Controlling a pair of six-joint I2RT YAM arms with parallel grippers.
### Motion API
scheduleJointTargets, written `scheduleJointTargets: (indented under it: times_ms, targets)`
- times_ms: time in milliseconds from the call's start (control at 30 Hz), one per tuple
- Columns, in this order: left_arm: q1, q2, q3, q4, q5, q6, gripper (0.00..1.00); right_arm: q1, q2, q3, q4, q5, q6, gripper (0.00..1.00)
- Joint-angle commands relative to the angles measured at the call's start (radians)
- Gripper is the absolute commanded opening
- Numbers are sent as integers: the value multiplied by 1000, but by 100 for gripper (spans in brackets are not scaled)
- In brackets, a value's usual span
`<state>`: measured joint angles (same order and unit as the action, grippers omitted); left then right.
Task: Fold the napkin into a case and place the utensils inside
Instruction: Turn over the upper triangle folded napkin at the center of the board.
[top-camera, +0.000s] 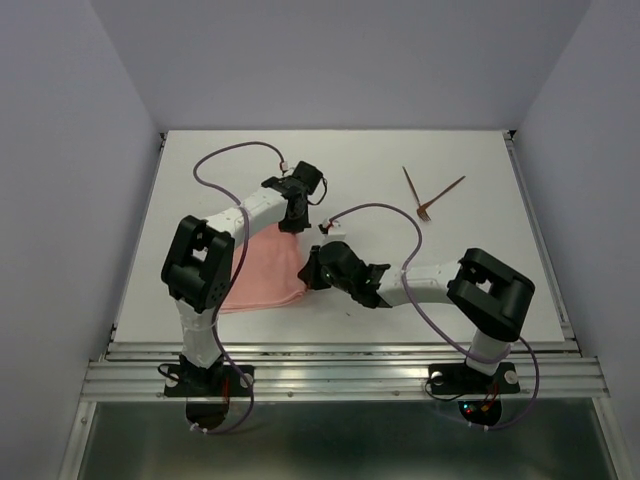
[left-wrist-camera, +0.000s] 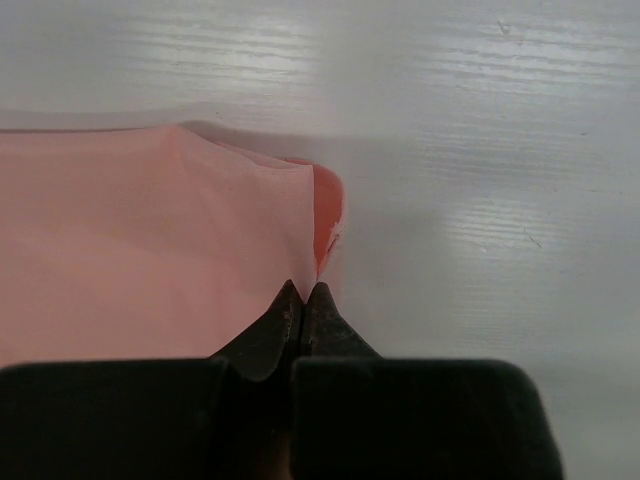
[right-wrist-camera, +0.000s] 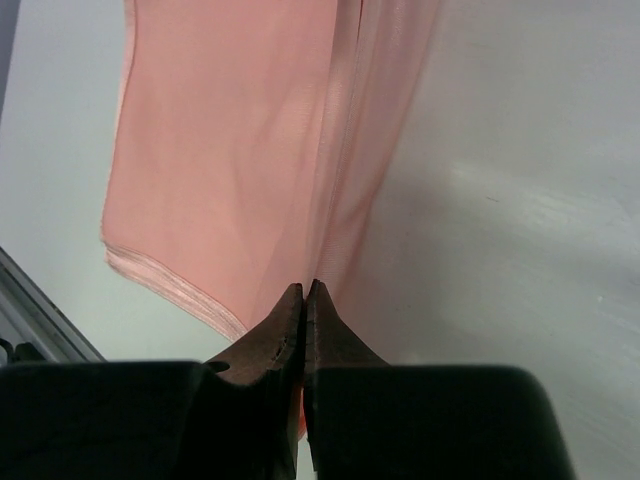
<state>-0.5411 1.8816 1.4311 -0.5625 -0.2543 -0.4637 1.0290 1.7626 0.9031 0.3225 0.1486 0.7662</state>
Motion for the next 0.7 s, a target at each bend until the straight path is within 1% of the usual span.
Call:
scheduleJointTargets:
  times_ms: [0, 300, 533, 667]
  targets:
    - [17, 4, 110, 296, -184, -7, 0, 49, -43, -64, -129, -123, 12, 1]
    - [-39, 50, 126, 294, -186, -7, 0, 49, -52, -133, -122, -78, 12, 1]
    - [-72, 80, 137, 288, -188, -13, 0, 49, -68, -220, -43, -69, 4, 1]
    - [-83, 102, 155, 279, -157, -9, 0, 49, -66, -247, -17, -64, -2, 1]
